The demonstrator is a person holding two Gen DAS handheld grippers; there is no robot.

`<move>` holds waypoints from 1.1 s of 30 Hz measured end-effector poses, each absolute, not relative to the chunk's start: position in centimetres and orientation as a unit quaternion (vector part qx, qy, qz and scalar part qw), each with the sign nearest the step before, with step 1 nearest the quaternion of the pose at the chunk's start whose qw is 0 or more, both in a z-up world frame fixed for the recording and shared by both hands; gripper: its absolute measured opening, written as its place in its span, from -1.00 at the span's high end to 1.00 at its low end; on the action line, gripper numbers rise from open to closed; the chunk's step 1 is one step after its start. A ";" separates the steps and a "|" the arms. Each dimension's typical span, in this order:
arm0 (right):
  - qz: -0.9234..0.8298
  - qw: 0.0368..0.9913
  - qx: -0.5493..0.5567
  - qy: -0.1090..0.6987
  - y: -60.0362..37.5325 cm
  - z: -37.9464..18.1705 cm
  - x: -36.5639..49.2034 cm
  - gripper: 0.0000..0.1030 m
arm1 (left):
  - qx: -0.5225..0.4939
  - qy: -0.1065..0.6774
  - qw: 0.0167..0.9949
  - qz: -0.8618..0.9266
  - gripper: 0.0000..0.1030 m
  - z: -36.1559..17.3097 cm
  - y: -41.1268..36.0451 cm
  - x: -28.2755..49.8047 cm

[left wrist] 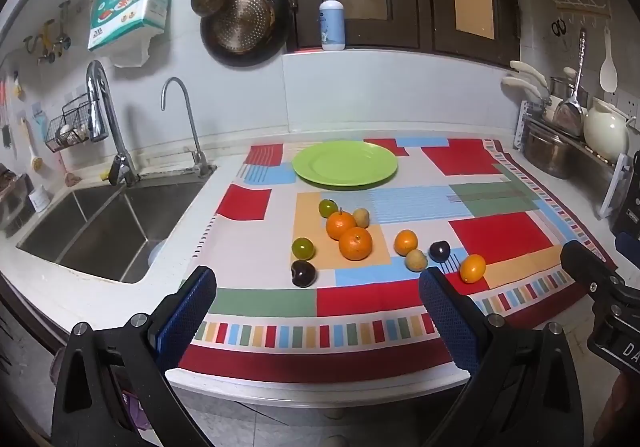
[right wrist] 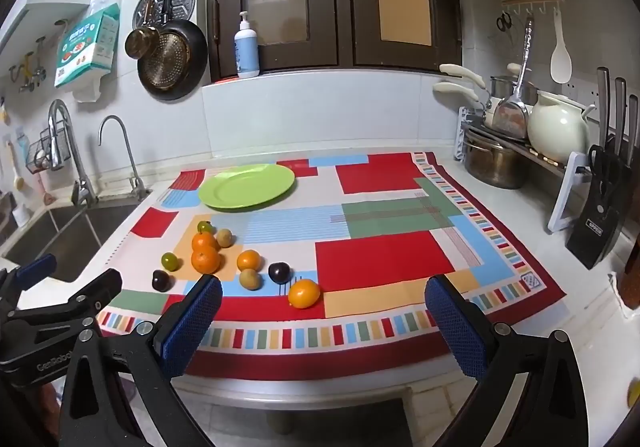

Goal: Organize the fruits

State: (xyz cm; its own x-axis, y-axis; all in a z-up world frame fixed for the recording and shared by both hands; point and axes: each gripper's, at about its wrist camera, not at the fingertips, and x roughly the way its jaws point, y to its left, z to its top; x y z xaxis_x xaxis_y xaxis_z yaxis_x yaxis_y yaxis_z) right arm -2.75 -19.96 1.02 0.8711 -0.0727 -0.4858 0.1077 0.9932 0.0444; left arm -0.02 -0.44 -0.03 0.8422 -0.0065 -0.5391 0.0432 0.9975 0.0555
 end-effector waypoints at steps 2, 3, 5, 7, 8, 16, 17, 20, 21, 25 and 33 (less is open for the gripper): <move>-0.048 0.966 0.035 0.250 -20.0 1.0 -2.7 -0.99 | 0.034 0.281 0.959 -0.011 -1.00 0.0 -0.5 0.0; -0.048 0.966 0.036 0.251 -20.0 1.0 -2.7 -0.99 | 0.033 0.280 0.959 -0.011 -1.00 0.0 -0.5 0.0; -0.047 0.966 0.036 0.250 -20.3 1.0 -2.8 -0.99 | 0.032 0.281 0.959 -0.010 -1.00 0.1 -0.4 0.0; -0.047 0.966 0.035 0.250 -20.0 0.7 -2.5 -0.99 | 0.033 0.281 0.959 -0.010 -1.00 0.1 -0.4 0.0; -0.047 0.966 0.035 0.250 -20.0 0.7 -2.5 -0.99 | 0.033 0.281 0.959 -0.010 -1.00 0.1 -0.4 -0.1; -0.047 0.967 0.034 0.250 -19.8 1.0 -2.7 -0.99 | 0.031 0.282 0.959 -0.010 -1.00 0.2 -0.1 -0.1; -0.046 0.966 0.034 0.250 -19.7 1.0 -2.6 -0.99 | 0.032 0.281 0.959 -0.009 -1.00 0.2 -0.1 -0.1; -0.046 0.966 0.034 0.250 -19.7 1.0 -2.7 -0.99 | 0.030 0.282 0.959 -0.009 -1.00 0.3 0.0 -0.2; -0.046 0.966 0.034 0.251 -19.6 1.0 -2.6 -0.99 | 0.030 0.281 0.959 -0.009 -1.00 0.3 0.0 -0.2; -0.047 0.967 0.034 0.250 -19.8 0.9 -2.7 -0.99 | 0.029 0.282 0.959 -0.008 -1.00 0.3 0.1 -0.2; -0.044 0.967 0.030 0.249 -19.4 1.2 -2.8 -0.99 | 0.029 0.279 0.960 -0.008 -1.00 0.4 0.1 -0.2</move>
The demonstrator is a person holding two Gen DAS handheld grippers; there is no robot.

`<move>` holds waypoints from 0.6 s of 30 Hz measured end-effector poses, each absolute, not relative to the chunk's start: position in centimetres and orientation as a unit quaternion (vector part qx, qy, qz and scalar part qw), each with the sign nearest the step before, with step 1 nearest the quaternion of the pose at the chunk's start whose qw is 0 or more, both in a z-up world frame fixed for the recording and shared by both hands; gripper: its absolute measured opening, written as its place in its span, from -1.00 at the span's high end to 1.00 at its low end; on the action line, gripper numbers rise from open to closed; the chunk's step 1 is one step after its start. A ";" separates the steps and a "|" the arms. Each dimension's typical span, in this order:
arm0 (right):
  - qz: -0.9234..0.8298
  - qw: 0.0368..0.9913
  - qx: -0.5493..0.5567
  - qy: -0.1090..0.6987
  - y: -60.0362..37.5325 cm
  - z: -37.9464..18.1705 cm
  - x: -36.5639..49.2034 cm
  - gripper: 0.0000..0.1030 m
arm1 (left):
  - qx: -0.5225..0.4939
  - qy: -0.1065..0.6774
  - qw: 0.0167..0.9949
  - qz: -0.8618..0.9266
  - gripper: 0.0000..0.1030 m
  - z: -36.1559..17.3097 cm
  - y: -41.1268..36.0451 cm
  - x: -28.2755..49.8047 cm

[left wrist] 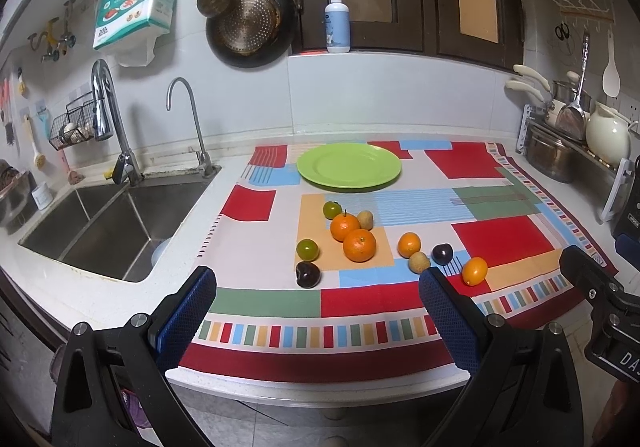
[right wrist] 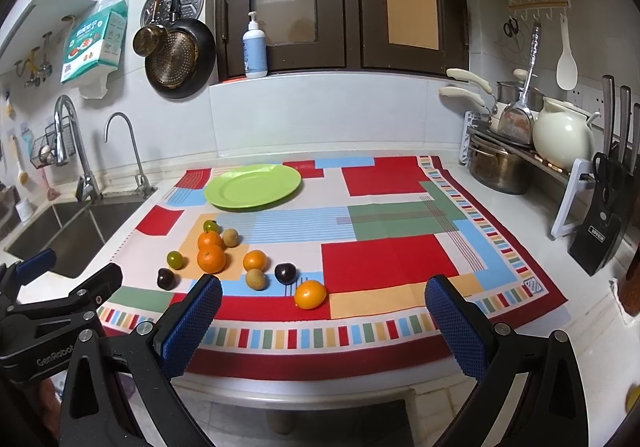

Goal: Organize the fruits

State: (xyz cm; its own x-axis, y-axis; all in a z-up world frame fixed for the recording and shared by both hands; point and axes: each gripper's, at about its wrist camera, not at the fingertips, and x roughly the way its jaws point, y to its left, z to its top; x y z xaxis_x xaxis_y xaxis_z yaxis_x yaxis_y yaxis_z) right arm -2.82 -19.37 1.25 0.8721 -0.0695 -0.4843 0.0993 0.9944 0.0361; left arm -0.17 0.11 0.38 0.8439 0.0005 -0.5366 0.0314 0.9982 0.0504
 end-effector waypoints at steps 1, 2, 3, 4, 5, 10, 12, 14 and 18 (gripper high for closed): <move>-0.044 0.967 0.030 0.249 -19.4 1.3 -2.8 -0.99 | 0.029 0.280 0.960 -0.009 -1.00 0.4 0.1 -0.2; -0.044 0.967 0.029 0.249 -19.2 1.3 -2.8 -0.99 | 0.028 0.279 0.960 -0.009 -1.00 0.4 0.1 -0.1; -0.044 0.967 0.029 0.249 -19.3 1.3 -2.8 -0.99 | 0.029 0.279 0.960 -0.009 -1.00 0.4 0.1 -0.1; -0.044 0.967 0.030 0.249 -19.4 1.2 -2.8 -0.99 | 0.029 0.279 0.960 -0.008 -1.00 0.4 0.1 -0.1; -0.044 0.967 0.029 0.249 -19.4 1.3 -2.8 -0.99 | 0.029 0.280 0.960 -0.008 -1.00 0.4 0.1 -0.1; -0.043 0.967 0.029 0.249 -19.2 1.5 -2.8 -0.99 | 0.029 0.279 0.960 -0.008 -1.00 0.4 0.1 -0.2; -0.043 0.967 0.029 0.248 -19.3 1.4 -2.8 -0.99 | 0.029 0.279 0.960 -0.008 -1.00 0.4 0.1 -0.1; -0.043 0.967 0.028 0.248 -19.2 1.5 -2.8 -0.99 | 0.029 0.279 0.960 -0.009 -1.00 0.4 0.1 -0.2; -0.044 0.967 0.029 0.249 -19.1 1.5 -2.8 -0.99 | 0.028 0.279 0.960 -0.009 -1.00 0.4 0.1 -0.1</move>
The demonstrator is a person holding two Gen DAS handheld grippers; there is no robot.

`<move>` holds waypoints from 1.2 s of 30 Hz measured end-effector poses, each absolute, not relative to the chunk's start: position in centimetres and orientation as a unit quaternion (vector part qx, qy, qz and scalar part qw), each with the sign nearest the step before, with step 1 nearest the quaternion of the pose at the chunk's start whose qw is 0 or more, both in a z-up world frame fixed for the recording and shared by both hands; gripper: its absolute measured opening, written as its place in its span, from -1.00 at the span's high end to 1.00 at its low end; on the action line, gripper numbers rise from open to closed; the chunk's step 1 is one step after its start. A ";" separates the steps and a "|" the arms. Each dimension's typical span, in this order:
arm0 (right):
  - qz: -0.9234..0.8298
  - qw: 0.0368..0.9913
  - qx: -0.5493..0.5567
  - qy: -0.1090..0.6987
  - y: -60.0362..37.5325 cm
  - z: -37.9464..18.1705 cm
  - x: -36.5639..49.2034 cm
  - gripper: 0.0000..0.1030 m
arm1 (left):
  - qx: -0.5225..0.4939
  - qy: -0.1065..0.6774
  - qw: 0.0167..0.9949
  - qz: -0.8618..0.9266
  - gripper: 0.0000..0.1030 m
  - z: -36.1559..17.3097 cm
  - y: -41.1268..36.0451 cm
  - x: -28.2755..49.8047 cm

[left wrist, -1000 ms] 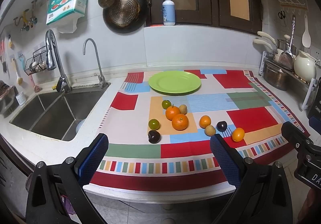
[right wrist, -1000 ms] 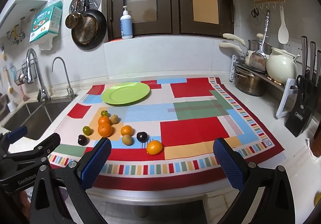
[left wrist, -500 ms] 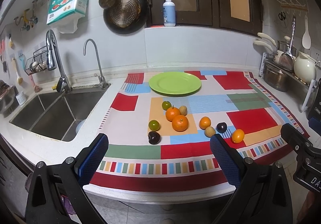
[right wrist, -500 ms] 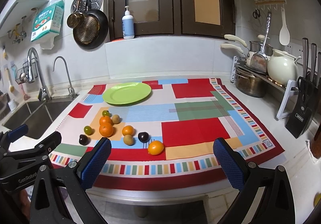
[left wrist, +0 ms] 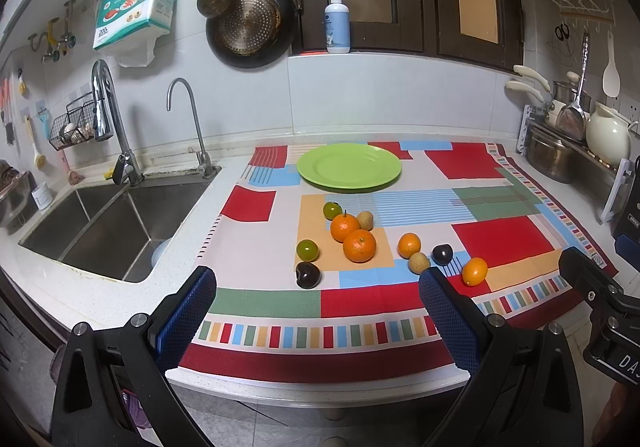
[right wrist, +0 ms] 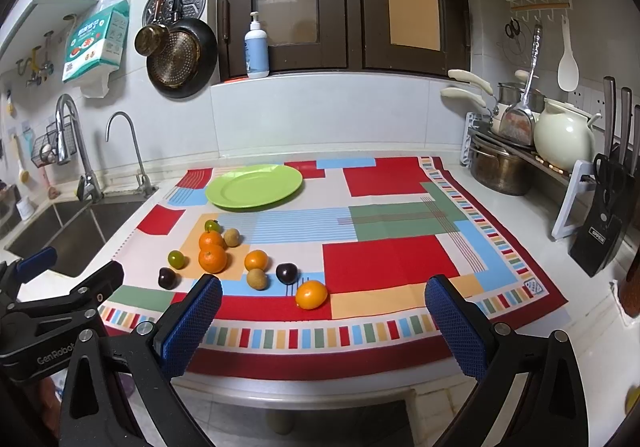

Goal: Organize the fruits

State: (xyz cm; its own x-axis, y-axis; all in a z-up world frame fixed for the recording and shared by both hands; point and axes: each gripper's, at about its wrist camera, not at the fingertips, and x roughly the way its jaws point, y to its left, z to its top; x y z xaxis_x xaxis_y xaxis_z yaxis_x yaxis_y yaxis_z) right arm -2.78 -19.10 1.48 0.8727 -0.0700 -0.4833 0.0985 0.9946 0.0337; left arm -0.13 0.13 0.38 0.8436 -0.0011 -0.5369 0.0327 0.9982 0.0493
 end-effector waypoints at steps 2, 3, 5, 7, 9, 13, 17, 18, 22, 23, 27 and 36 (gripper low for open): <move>-0.043 0.967 0.029 0.249 -19.3 1.4 -2.8 -0.99 | 0.029 0.279 0.960 -0.008 -1.00 0.4 0.1 -0.2; -0.044 0.967 0.029 0.248 -19.2 1.4 -2.8 -0.99 | 0.029 0.279 0.960 -0.009 -1.00 0.4 0.1 -0.1; -0.043 0.967 0.029 0.248 -19.3 1.3 -2.8 -0.99 | 0.029 0.279 0.960 -0.008 -1.00 0.4 0.1 -0.2; -0.043 0.967 0.029 0.249 -19.3 1.3 -2.8 -0.99 | 0.028 0.279 0.960 -0.008 -1.00 0.4 0.1 -0.1; -0.043 0.967 0.029 0.249 -19.2 1.4 -2.8 -0.99 | 0.029 0.279 0.960 -0.008 -1.00 0.4 0.1 -0.1; -0.043 0.967 0.028 0.249 -19.1 1.4 -2.8 -0.99 | 0.029 0.279 0.960 -0.008 -1.00 0.4 0.1 -0.1; -0.043 0.967 0.028 0.250 -19.0 1.4 -2.7 -0.99 | 0.028 0.279 0.960 -0.007 -1.00 0.4 0.2 -0.1; -0.043 0.967 0.028 0.251 -18.9 1.4 -2.7 -0.99 | 0.028 0.280 0.960 -0.007 -1.00 0.4 0.2 0.0; -0.042 0.966 0.027 0.254 -18.6 1.0 -2.5 -0.99 | 0.027 0.283 0.959 -0.006 -1.00 0.1 0.5 0.2; -0.041 0.966 0.027 0.255 -18.8 0.7 -2.4 -0.99 | 0.027 0.285 0.958 -0.005 -1.00 0.0 0.6 0.3; -0.040 0.964 0.025 0.262 -18.7 0.2 -1.9 -0.99 | 0.027 0.291 0.956 -0.003 -1.00 -0.7 1.0 0.9; -0.042 0.958 0.022 0.283 -18.0 -1.2 0.4 -0.99 | 0.032 0.306 0.951 -0.003 -0.99 -2.5 2.0 2.8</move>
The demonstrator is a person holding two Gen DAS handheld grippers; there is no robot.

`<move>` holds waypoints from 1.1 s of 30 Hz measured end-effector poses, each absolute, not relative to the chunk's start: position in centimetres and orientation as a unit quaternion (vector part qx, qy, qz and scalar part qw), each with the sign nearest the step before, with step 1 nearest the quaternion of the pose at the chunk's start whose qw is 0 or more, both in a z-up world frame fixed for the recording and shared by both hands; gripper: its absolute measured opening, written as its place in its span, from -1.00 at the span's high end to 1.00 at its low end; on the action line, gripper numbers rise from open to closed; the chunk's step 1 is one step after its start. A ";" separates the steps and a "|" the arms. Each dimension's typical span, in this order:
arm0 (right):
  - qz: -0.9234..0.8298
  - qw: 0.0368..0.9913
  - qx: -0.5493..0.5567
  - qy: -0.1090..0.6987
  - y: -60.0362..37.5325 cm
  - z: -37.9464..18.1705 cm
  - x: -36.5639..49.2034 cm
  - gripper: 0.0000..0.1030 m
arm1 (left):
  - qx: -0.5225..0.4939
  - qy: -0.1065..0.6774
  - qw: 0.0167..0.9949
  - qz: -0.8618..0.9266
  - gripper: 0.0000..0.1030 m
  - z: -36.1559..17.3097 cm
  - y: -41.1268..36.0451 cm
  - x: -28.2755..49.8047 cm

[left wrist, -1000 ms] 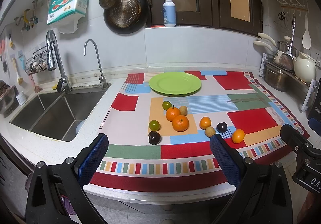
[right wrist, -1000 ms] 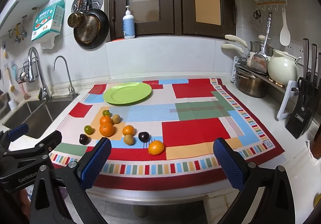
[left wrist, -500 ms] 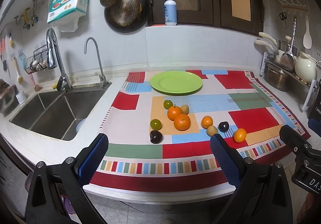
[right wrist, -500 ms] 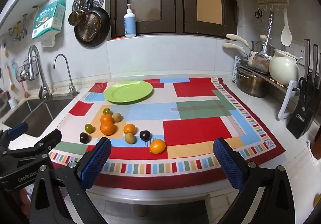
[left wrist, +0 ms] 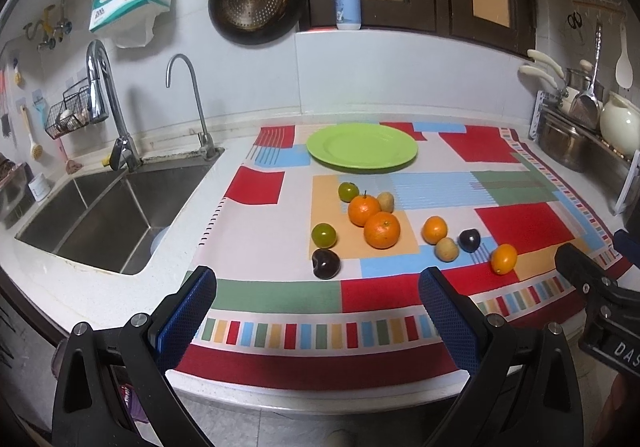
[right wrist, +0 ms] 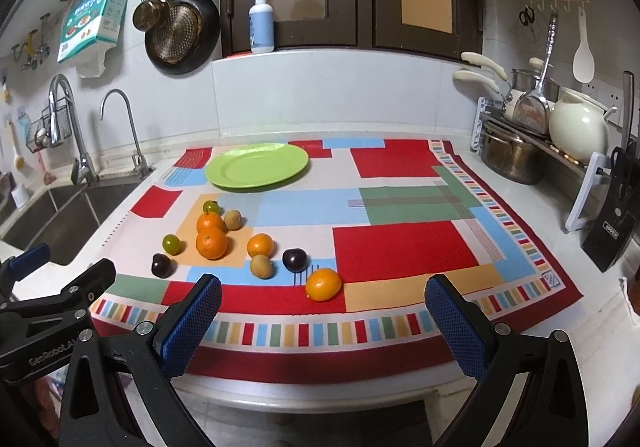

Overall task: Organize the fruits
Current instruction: 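Grasp the dark plum with the left gripper while the right grasps a tangerine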

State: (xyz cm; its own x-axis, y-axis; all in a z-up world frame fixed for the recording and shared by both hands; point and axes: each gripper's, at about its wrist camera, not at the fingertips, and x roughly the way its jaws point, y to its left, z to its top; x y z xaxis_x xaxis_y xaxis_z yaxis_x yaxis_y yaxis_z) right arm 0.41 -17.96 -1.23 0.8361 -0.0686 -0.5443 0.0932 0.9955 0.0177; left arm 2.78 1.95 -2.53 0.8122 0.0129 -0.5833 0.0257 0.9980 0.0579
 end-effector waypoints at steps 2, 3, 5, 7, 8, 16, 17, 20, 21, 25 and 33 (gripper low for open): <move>-0.047 0.956 0.023 0.288 -17.9 -1.7 1.1 -0.99 | 0.036 0.308 0.951 -0.003 -0.96 -2.9 2.1 3.3; -0.049 0.955 0.024 0.290 -17.9 -1.9 1.4 -0.99 | 0.038 0.310 0.950 -0.003 -0.93 -3.2 2.2 3.6; -0.055 0.953 0.029 0.296 -18.0 -2.4 2.2 -0.98 | 0.039 0.316 0.948 -0.005 -0.89 -3.7 2.3 4.3; -0.058 0.950 0.036 0.304 -18.0 -2.9 2.9 -0.96 | 0.039 0.321 0.946 -0.008 -0.85 -4.2 2.4 5.0; -0.061 0.948 0.039 0.309 -18.1 -3.3 3.4 -0.92 | 0.040 0.323 0.945 -0.008 -0.82 -4.6 2.4 5.4; -0.074 0.935 0.051 0.343 -18.3 -5.5 6.0 -0.61 | 0.044 0.345 0.937 -0.024 -0.56 -6.8 2.0 8.5; -0.074 0.932 0.053 0.350 -18.4 -5.9 6.4 -0.55 | 0.044 0.347 0.936 -0.026 -0.52 -7.0 2.0 8.8; -0.072 0.926 0.060 0.365 -18.5 -6.9 7.2 -0.40 | 0.046 0.357 0.932 -0.032 -0.40 -7.8 1.8 9.8; -0.070 0.924 0.062 0.370 -18.5 -7.2 7.4 -0.33 | 0.046 0.362 0.930 -0.034 -0.34 -8.2 1.8 10.2; -0.070 0.919 0.069 0.382 -18.5 -8.1 8.4 -0.20 | 0.046 0.377 0.924 -0.045 -0.13 -9.0 1.8 11.3; -0.075 0.910 0.074 0.402 -18.7 -9.3 9.6 0.13 | 0.035 0.393 0.917 -0.056 0.25 -9.9 2.0 12.6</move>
State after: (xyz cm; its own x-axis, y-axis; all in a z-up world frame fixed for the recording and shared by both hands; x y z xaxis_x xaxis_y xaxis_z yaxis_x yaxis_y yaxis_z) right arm 9.64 -18.72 -9.25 0.6662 -0.0770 -0.7418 0.1964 0.9777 0.0749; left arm 12.60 1.95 -9.85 0.6842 -0.0743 -0.7255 0.1294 0.9914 0.0205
